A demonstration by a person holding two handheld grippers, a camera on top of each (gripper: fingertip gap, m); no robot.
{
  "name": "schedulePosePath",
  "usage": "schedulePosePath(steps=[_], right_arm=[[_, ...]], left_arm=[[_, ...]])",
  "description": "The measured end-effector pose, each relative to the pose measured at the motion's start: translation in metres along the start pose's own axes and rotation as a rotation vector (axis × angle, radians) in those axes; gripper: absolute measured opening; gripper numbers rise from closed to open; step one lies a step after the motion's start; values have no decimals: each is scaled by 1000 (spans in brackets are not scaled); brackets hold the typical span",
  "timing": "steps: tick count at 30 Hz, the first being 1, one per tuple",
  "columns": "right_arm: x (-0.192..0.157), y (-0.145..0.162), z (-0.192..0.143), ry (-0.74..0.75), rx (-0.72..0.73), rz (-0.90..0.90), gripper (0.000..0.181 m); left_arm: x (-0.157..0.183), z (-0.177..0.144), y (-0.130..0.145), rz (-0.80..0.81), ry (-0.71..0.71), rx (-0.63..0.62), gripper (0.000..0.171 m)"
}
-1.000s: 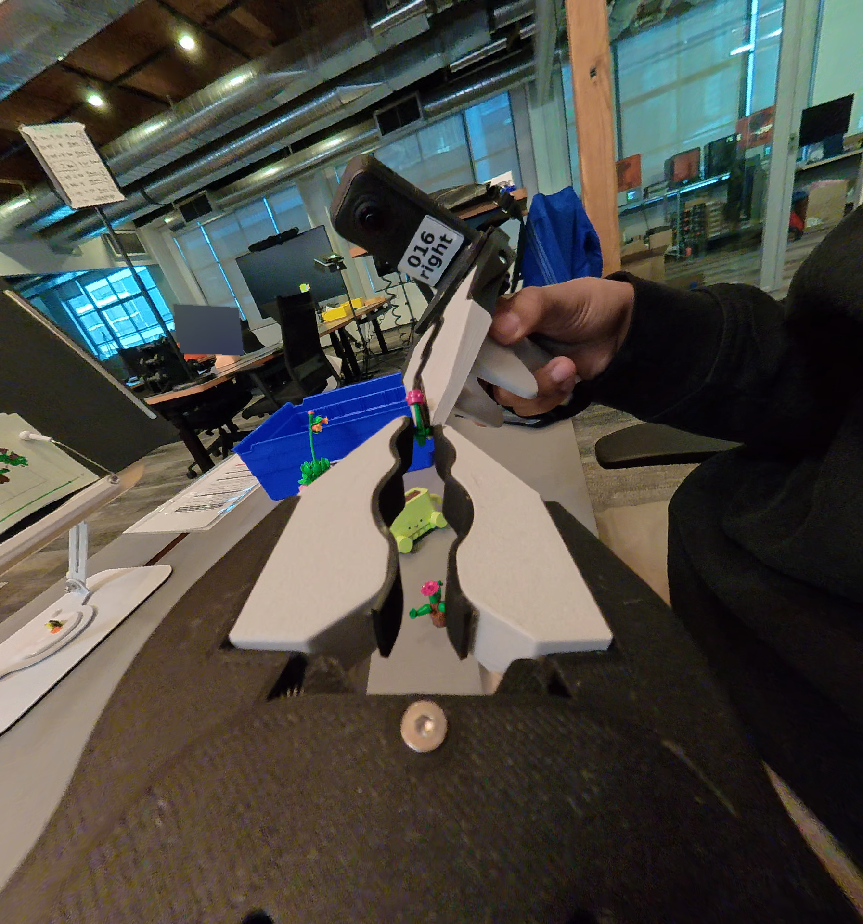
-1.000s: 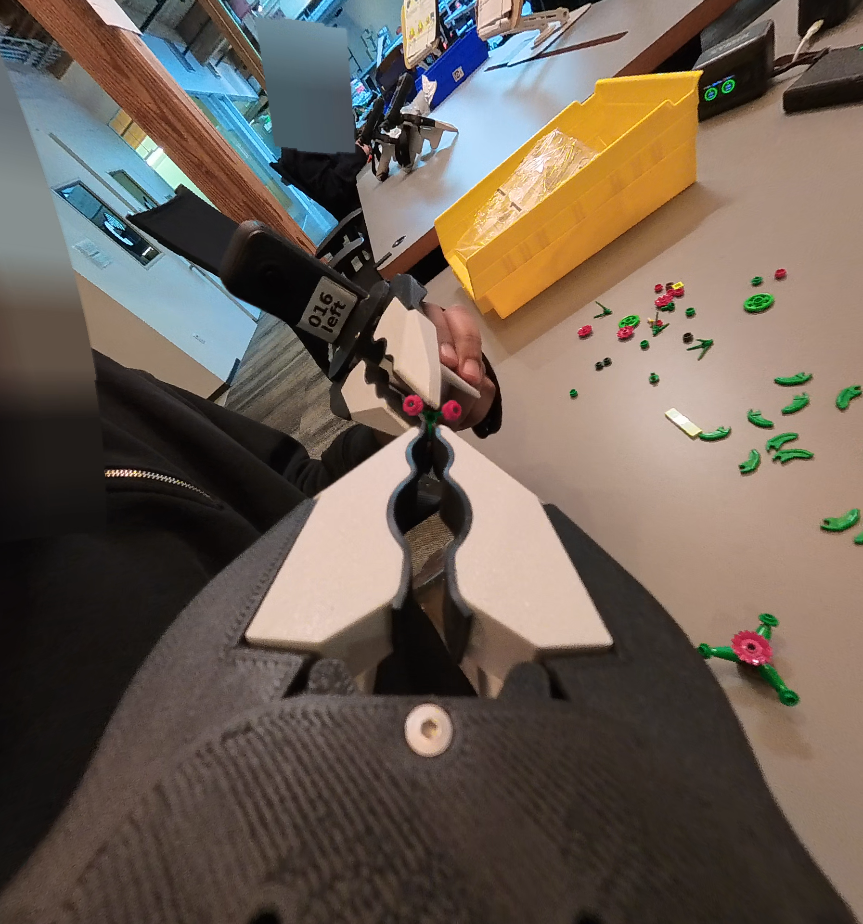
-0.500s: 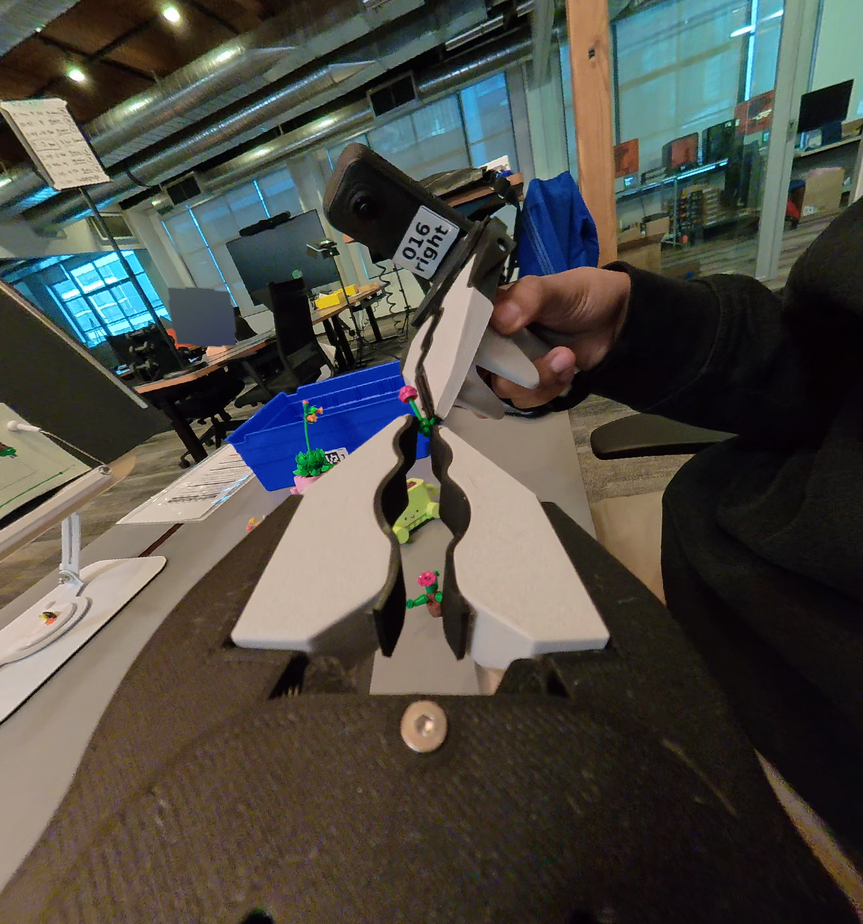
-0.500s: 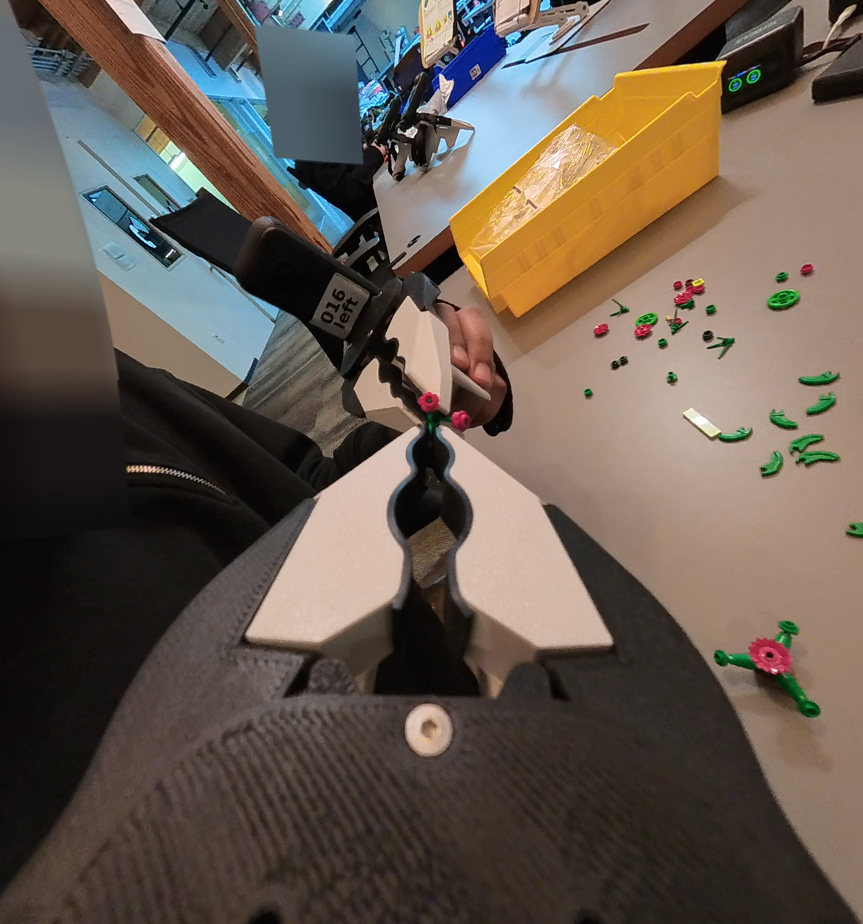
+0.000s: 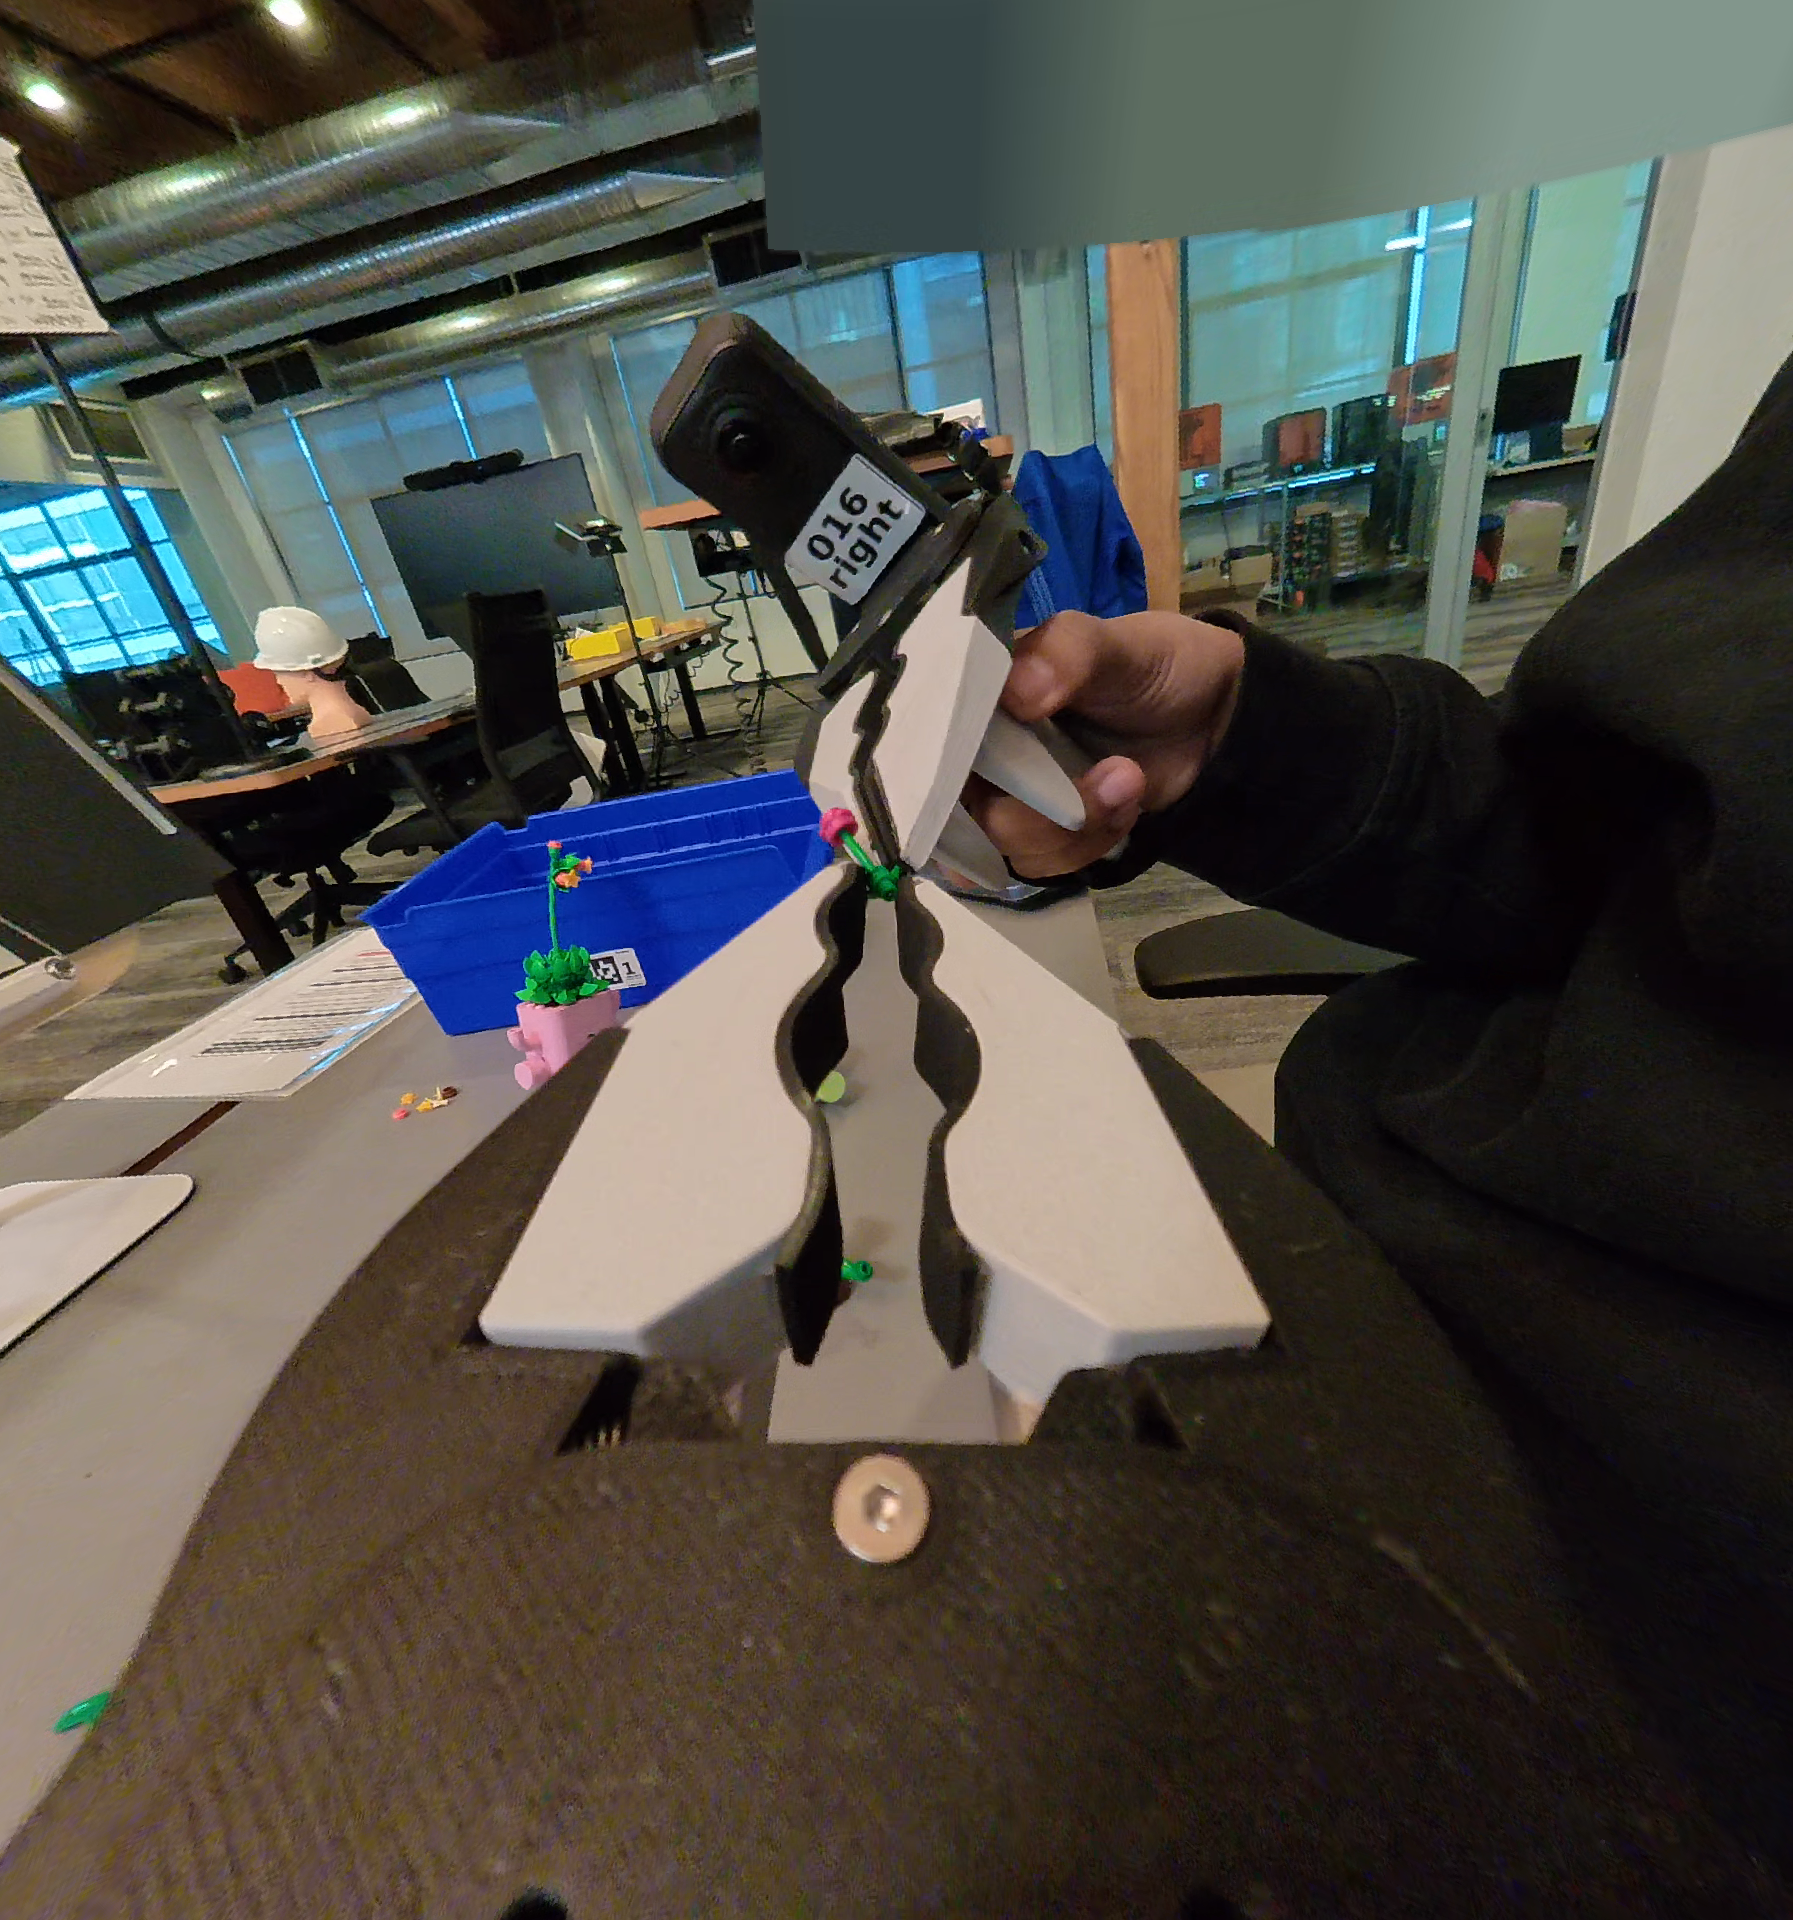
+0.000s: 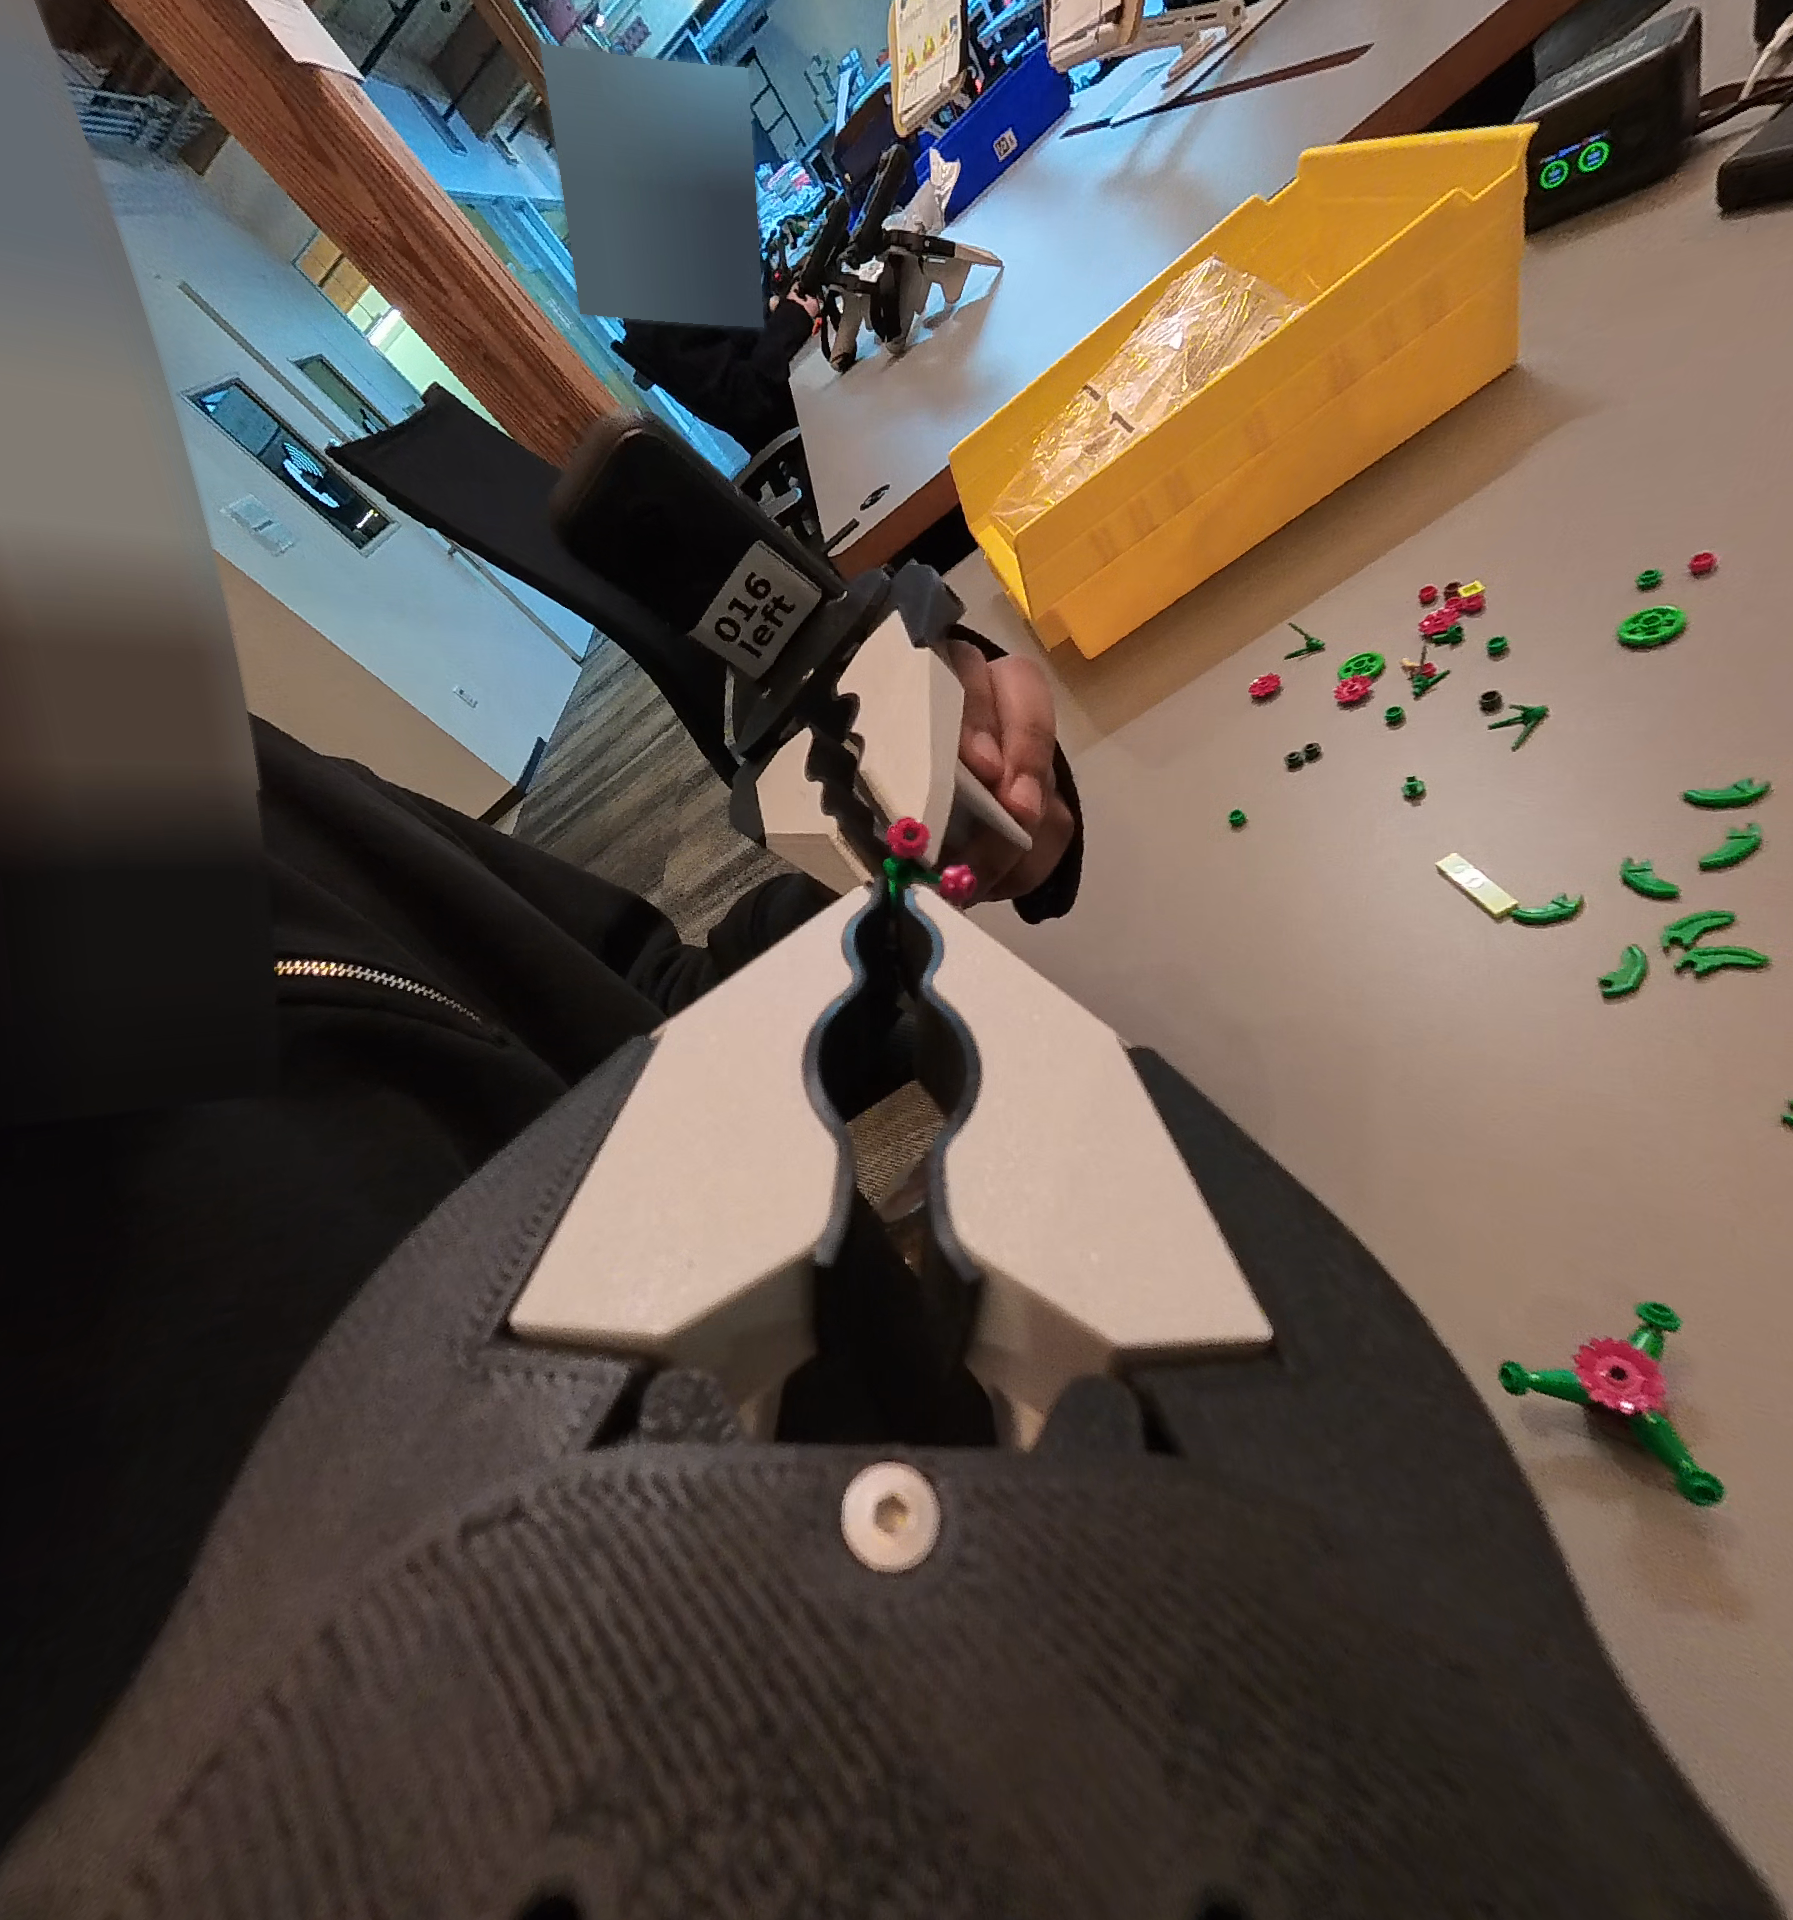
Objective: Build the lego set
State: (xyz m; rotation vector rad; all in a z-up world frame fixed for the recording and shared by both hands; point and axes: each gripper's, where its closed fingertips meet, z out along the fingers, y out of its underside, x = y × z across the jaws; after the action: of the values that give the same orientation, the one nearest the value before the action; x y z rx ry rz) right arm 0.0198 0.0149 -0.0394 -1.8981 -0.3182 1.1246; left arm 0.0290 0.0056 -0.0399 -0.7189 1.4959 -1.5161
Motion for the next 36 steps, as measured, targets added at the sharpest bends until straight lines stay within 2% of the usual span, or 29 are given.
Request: schedulePosePath(steps=[9, 23, 28, 36], right_arm=[[1, 0, 0, 10, 0, -5, 0], [1, -1, 0, 13, 2, -8, 0], [-1, -2, -1, -9, 11, 18, 0], [-4, -3, -2, -43, 24, 60, 0]], left_arm=[[2, -1, -3, -47, 37, 35, 7], [1, -2, -5, -80, 39, 37, 3], [1, -1, -4, -7, 3, 30, 4], [1, 2, -3, 24, -17, 9, 4]])
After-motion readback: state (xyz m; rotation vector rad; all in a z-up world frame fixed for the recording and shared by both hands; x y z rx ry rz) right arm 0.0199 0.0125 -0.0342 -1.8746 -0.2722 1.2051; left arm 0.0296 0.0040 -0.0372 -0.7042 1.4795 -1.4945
